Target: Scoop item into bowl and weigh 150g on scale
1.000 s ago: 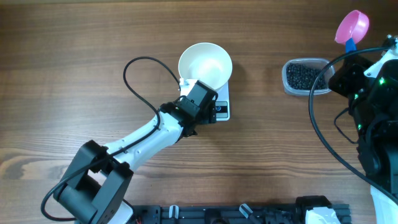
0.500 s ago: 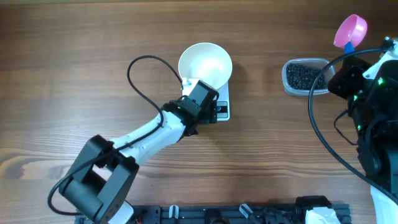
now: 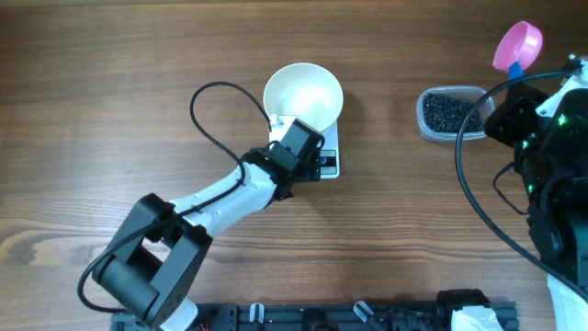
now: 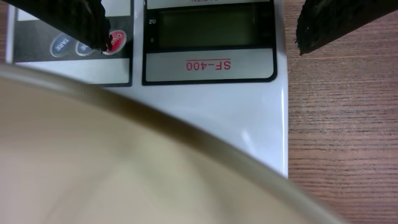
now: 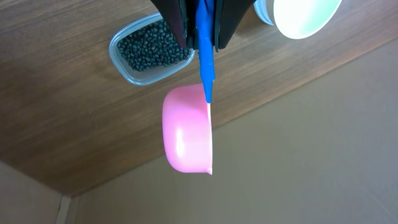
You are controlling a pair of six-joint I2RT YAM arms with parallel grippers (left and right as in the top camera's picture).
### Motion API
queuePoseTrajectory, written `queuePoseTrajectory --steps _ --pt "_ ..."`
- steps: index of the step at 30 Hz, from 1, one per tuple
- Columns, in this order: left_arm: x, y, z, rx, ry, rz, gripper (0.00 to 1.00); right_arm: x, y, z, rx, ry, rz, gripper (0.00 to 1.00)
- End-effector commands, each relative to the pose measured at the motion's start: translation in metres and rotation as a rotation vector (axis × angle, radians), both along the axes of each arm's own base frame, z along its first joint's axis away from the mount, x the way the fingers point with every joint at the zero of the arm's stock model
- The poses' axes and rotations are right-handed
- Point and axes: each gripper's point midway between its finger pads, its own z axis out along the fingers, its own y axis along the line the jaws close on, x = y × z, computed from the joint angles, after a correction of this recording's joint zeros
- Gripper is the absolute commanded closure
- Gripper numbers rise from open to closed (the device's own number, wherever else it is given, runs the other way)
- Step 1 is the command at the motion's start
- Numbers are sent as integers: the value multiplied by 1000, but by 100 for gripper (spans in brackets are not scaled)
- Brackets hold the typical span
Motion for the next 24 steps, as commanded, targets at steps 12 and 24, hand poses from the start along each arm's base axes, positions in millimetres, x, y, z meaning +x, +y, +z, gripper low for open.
queuePoseTrajectory --steps 12,24 --pt "-1 -2 -10 16 13 -19 0 -1 -4 10 -25 -21 -12 96" --pt "-4 1 -23 38 42 -18 0 -1 -4 10 -25 -21 -12 96"
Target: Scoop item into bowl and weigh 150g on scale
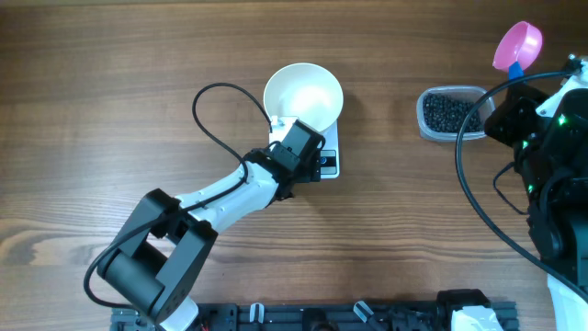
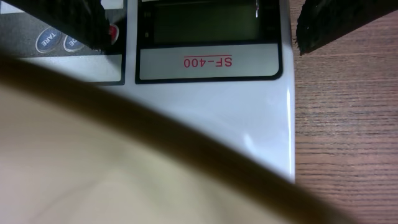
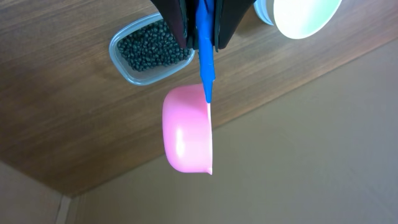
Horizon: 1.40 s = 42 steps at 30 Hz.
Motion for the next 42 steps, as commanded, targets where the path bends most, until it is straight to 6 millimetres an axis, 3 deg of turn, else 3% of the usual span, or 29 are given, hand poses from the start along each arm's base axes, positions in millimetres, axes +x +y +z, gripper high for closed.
queuePoseTrajectory --steps 1,9,14,27,42 --pt "-4 2 -16 35 34 -17 0 -1 -4 11 -25 -21 -12 96" --pt "-5 3 -17 40 37 -16 0 -1 -4 11 -25 -21 -12 96" --pt "-3 15 -16 99 18 10 0 -1 -4 10 -26 -20 -12 96" --pt "-6 12 -18 87 34 0 0 3 -4 6 -26 -6 -12 96" --pt "-25 25 -40 129 103 -6 0 3 -4 6 -26 -5 -12 96"
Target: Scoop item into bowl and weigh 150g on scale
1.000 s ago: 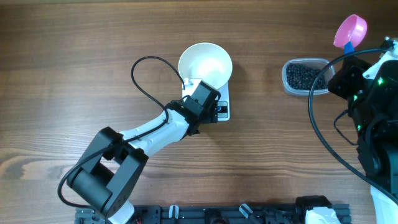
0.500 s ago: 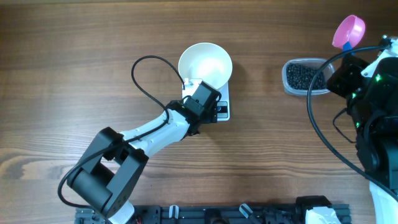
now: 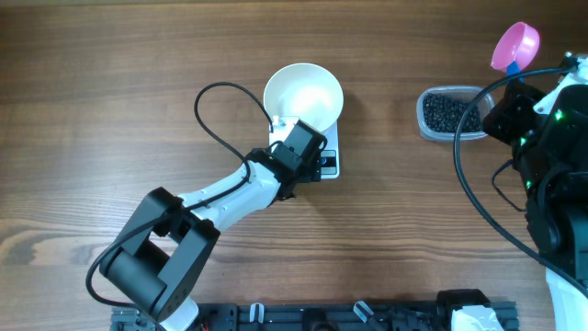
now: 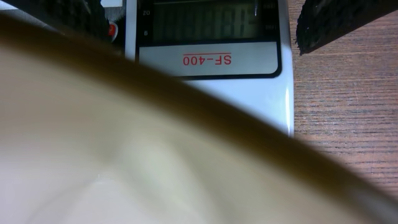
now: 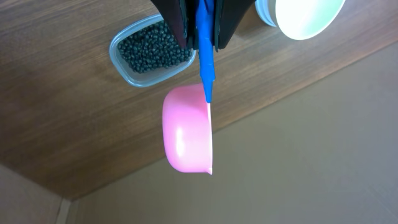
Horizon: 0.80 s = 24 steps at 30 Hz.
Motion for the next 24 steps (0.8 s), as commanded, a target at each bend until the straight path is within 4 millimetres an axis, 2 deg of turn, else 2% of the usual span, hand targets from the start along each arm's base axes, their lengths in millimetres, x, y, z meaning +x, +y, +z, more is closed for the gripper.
queuePoseTrajectory --steps 1,15,24 --pt "-26 25 -39 107 106 -8 0 -1 -4 10 -26 -20 -11 96" --pt "-30 28 -42 116 117 -8 0 -2 -4 8 -27 -8 -11 96" --pt "-40 36 -51 133 138 -8 0 -3 -4 6 -27 -2 -11 96"
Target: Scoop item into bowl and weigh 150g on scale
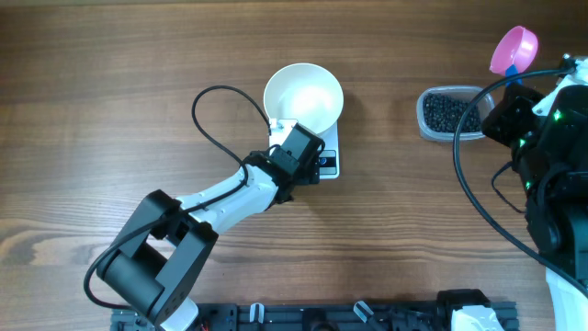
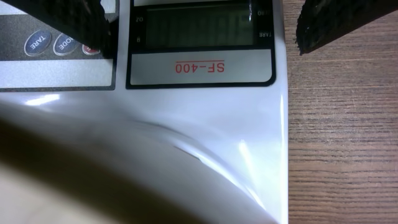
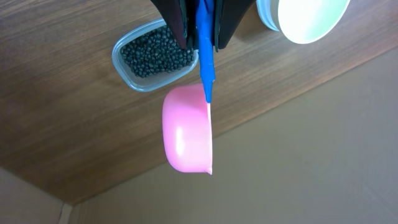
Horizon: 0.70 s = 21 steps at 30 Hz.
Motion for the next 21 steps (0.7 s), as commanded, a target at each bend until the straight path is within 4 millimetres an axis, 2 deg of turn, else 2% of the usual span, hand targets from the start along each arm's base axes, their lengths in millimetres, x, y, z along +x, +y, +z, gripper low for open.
queuePoseTrajectory --steps 1,4,6,8,10,12,15,18,21 --pt "-34 31 -46 132 134 -16 0 0 -4 11 -26 -22 -11 96" --pt "-30 28 -41 127 121 -25 0 0 -4 11 -26 -22 -11 96" --pt "-23 22 -24 103 89 -25 0 0 -4 11 -26 -22 -11 96" --pt "-14 15 -1 64 39 -24 0 0 -4 11 -25 -22 -11 96" --pt "-8 7 31 -2 -24 -34 0 0 -4 11 -26 -22 -11 96" --pt "-13 -11 70 -114 -70 -134 0 0 -4 11 -26 -22 -11 96" --pt "-25 -19 111 -203 -119 -215 0 0 -4 11 -26 -22 -11 96" --pt "-36 0 153 -241 -186 -194 0 0 -4 11 -26 -22 -11 96" --pt "-41 34 172 -241 -207 -124 0 0 -4 11 -27 -21 -11 96"
